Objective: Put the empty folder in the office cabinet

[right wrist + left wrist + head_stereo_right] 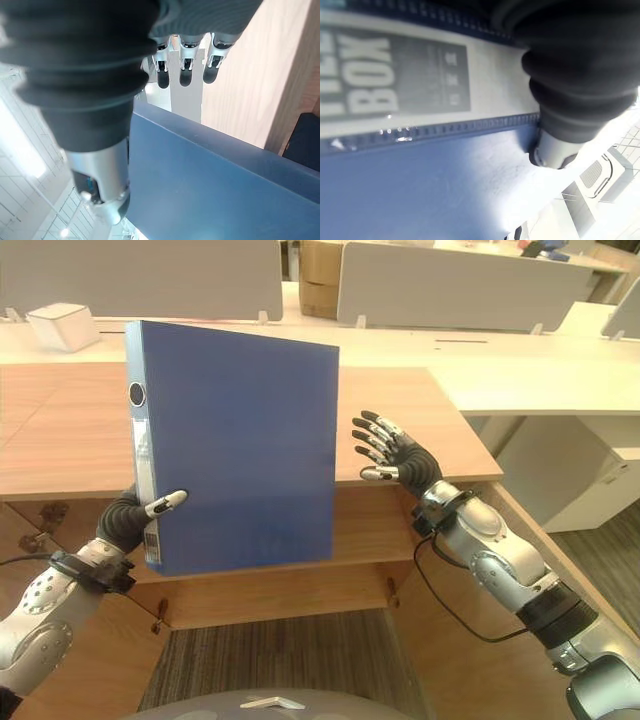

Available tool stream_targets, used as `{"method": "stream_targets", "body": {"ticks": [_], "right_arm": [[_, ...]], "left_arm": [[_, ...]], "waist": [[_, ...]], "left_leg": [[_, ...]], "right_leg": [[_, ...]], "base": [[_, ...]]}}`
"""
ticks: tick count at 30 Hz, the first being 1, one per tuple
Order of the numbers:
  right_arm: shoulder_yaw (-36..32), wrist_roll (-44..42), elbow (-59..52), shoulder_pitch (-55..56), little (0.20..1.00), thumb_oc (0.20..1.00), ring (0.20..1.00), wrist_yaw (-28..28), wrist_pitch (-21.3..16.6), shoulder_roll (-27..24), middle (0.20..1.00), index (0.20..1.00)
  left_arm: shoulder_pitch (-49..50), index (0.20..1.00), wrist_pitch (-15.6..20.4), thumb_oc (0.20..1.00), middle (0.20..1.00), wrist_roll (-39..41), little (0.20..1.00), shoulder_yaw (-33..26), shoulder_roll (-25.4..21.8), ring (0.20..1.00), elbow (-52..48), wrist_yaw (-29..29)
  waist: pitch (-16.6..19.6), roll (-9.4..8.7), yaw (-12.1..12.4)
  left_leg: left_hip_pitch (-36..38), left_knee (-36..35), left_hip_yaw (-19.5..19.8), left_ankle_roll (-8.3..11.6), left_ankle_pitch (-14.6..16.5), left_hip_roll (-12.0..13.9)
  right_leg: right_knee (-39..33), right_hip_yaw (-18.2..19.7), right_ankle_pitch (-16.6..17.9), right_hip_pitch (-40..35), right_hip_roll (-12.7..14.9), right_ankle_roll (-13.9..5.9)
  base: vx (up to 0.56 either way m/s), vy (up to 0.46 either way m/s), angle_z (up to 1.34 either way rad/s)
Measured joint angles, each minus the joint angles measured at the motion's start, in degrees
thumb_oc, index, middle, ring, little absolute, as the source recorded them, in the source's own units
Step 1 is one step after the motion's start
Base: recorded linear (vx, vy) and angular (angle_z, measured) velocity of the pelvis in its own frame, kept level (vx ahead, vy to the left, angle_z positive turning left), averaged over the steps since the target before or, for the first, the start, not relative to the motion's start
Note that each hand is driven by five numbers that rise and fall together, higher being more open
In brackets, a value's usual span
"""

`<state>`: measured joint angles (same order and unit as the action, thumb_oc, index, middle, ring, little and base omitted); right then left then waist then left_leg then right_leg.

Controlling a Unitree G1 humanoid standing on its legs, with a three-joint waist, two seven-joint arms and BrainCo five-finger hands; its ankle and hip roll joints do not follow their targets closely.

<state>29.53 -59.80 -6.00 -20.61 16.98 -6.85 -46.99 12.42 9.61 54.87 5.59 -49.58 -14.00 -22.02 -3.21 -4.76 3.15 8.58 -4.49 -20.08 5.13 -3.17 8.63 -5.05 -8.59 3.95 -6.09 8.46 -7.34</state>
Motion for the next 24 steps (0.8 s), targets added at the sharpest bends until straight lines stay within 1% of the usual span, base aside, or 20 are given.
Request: {"method": "stream_targets", "body": {"ticks": [5,9,14,22,24], "right_arm": [[0.34,0.01,2.29,-1.05,1.0,1.0,1.0,-0.19,1.01,2.96,1.0,1.0],[1.67,0.02,6.77,-4.41,1.0,1.0,1.0,-1.46,1.42,7.62,1.0,1.0],[1.86,0.06,6.73,-5.12,1.0,1.0,1.0,-1.86,2.34,9.36,1.0,1.0],[7.54,0.09,6.74,-8.79,1.0,1.0,1.0,-2.03,3.76,11.65,1.0,1.0],[7.89,0.08,6.86,-9.27,1.0,1.0,1.0,-2.6,4.36,12.08,1.0,1.0]], "left_arm": [[-2.19,0.2,0.14,0.2,0.2,-0.01,0.2,1.01,0.52,0.2,-0.25,0.2],[-3.69,0.2,0.23,0.2,0.2,-0.02,0.2,1.27,2.57,0.2,-0.51,0.53],[-3.7,0.2,0.25,0.2,0.2,-0.02,0.2,1.26,3.38,0.2,-0.83,0.71],[-3.95,0.2,0.25,0.2,0.2,-0.03,0.2,2.14,3.65,0.2,-0.82,1.3],[-3.97,0.2,0.28,0.2,0.2,0.03,0.2,2.49,3.81,0.2,-0.82,1.41]], "waist": [[-0.02,0.03,0.41],[-0.05,0.08,0.42],[-0.09,0.15,0.59],[-0.15,0.25,0.52],[-0.16,0.26,0.7]], "left_leg": [[-0.02,0.01,0.03,0.0,-0.01,0.0],[-0.02,0.02,0.05,0.01,-0.06,0.02],[-0.03,0.03,0.05,0.01,-0.07,0.0],[0.0,0.03,0.05,0.03,-0.12,0.02],[0.01,0.04,0.07,0.03,-0.12,0.01]], "right_leg": [[0.01,-0.03,0.0,0.0,0.01,0.0],[0.01,-0.05,-0.02,0.02,-0.02,0.05],[0.07,-0.07,-0.02,0.01,-0.02,0.05],[0.01,-0.06,-0.03,0.01,-0.03,0.06],[0.02,-0.07,-0.02,-0.02,-0.03,0.07]], "base": [[0.0,0.0,0.0],[0.0,0.0,0.0],[0.0,0.0,0.0],[0.0,0.0,0.0],[0.0,0.0,0.0]]}}
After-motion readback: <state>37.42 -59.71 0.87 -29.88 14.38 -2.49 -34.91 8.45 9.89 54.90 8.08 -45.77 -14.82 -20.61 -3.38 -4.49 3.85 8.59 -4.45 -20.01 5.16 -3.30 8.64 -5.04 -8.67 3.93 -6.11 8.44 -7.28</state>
